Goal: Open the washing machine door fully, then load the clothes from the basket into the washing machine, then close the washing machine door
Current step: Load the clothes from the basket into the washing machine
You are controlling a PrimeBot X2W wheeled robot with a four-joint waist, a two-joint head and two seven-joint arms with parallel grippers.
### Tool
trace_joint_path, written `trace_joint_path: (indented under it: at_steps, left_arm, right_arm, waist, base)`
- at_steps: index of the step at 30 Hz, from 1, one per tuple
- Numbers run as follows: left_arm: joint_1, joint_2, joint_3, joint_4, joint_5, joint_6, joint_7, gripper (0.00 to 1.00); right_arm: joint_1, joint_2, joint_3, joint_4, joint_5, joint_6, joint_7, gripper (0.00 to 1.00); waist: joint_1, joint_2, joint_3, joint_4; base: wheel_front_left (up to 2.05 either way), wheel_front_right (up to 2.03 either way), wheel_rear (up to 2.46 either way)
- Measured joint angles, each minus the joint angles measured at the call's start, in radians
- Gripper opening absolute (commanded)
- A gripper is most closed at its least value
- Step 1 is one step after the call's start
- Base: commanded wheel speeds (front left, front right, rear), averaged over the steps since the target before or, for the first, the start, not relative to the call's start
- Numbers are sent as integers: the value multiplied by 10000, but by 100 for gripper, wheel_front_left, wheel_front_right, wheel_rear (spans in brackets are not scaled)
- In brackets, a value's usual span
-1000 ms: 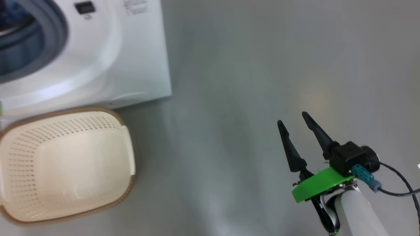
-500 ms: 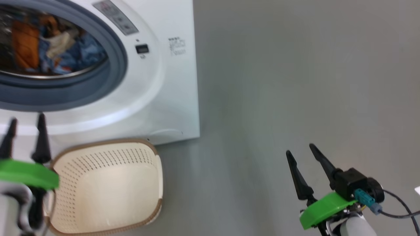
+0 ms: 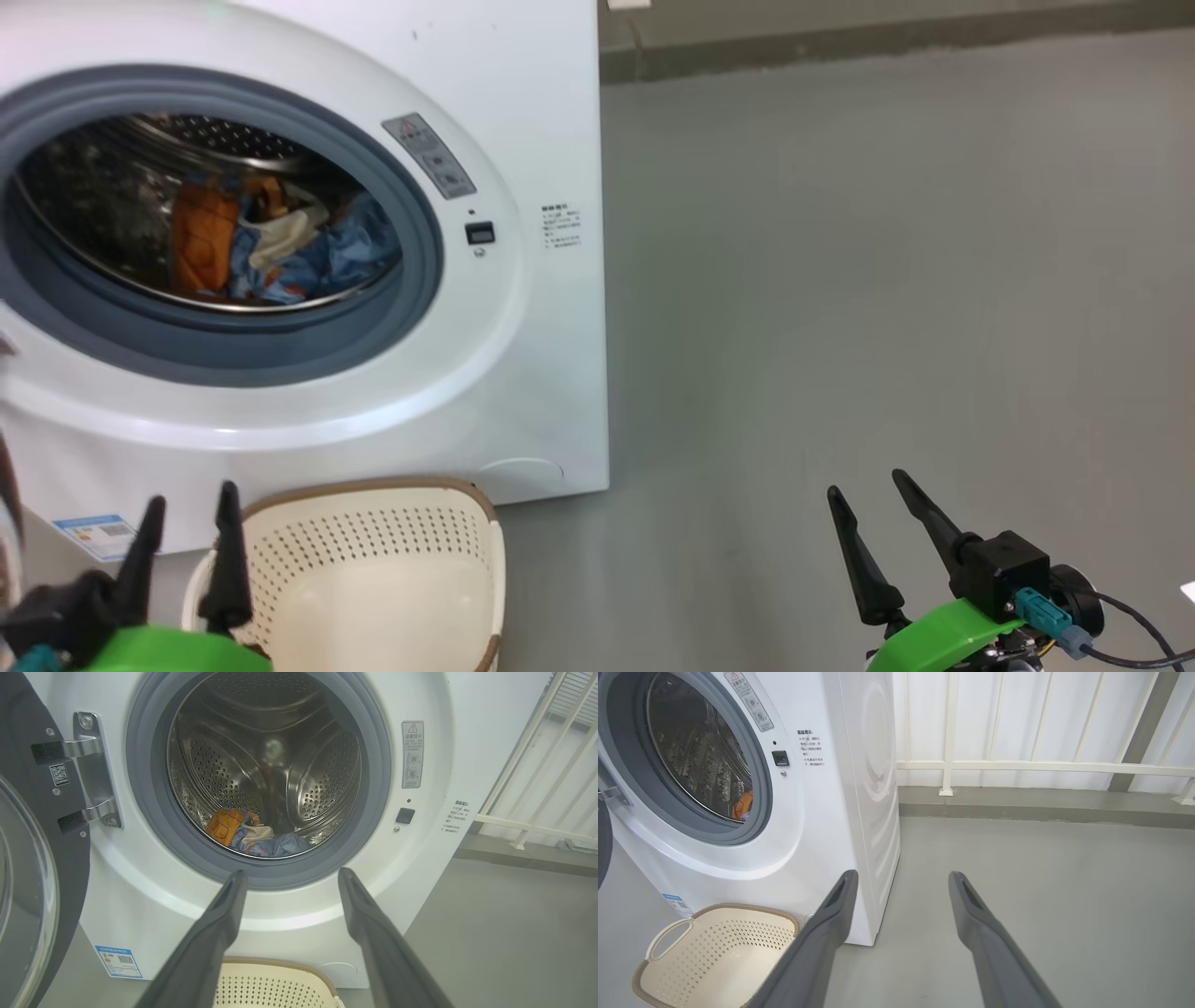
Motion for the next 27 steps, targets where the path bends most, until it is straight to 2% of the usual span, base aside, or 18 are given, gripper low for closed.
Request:
trace_joint_path:
  at_steps: [9, 27]
  left_arm:
    - [868, -784, -8, -389, 464, -173, 0, 100]
    - [1016, -1425, 242, -353, 1294, -460, 0, 100]
  right_arm:
    - [130, 4, -128, -115, 155, 0, 0, 100]
    - [165, 4, -186, -127, 249, 0, 0, 100]
  waist:
    - [0, 0, -428, 69]
    - [0, 0, -596, 30]
  base:
    - [0, 0, 0]
    - [0, 0, 0]
